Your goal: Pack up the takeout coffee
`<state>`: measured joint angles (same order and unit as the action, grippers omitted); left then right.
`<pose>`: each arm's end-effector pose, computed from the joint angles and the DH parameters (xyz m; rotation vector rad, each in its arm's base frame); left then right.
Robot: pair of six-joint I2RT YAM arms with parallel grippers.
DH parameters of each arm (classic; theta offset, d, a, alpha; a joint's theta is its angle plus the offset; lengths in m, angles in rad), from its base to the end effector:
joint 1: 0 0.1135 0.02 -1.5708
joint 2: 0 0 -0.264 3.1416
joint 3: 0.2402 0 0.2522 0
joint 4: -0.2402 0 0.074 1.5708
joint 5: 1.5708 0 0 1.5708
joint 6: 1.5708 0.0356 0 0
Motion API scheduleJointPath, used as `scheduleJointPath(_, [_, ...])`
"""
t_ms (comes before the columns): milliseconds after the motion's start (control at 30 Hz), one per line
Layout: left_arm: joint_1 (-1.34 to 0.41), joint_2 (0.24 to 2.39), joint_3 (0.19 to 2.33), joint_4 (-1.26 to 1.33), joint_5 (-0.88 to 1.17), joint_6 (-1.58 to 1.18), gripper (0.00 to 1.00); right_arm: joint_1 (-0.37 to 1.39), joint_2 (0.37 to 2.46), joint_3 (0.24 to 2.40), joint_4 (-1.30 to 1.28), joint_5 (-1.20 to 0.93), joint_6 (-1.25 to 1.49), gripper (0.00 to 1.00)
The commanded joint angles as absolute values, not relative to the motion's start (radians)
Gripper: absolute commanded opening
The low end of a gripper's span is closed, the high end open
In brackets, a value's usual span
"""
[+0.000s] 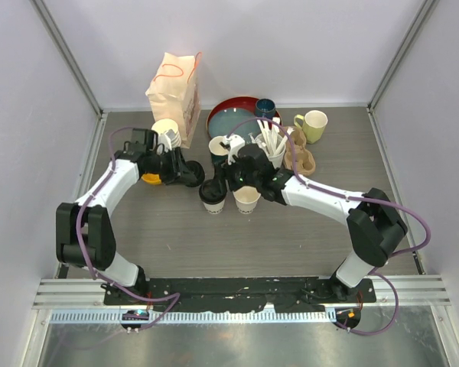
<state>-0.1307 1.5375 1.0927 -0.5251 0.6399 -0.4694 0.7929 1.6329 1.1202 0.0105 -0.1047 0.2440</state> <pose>0.3107 -0.0623 0.2415 -0.1726 2.5705 -1.0459 0.2606 0.2699 0.2565 -0.6483 2.0560 0.7299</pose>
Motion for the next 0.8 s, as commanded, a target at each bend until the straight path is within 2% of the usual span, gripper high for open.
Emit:
scheduleJointPath(0, [-0.129, 1.526, 1.247, -0.624, 0.557, -0.237, 0.41, 0.798, 1.554, 1.177, -0.001, -0.074, 0.204, 0.64])
scheduleJointPath(133, [-0.136, 1.574, 1.328, -0.658, 0.384, -0.062, 0.36, 0.798, 1.516, 1.187, -0.049, -0.06, 0.179, 0.64])
scheduleJointPath(333, [-0.239, 1.611, 1.334, -0.607, 0.175, 0.092, 0.36, 0.798, 1.491, 1.174, -0.072, -0.032, 0.155, 0.64])
scheduleJointPath(467, [-0.241, 1.657, 1.335, -0.574, 0.048, 0.013, 0.36, 0.796, 1.483, 1.161, -0.08, -0.025, 0.153, 0.64])
scheduleJointPath(500, [-0.241, 1.66, 1.319, -0.549, -0.019, -0.091, 0.36, 0.796, 1.485, 1.155, -0.08, -0.02, 0.153, 0.64])
scheduleJointPath(767, [-0.258, 1.658, 1.212, -0.413, -0.078, -0.247, 0.37, 0.796, 1.485, 1.144, -0.08, -0.028, 0.146, 0.64])
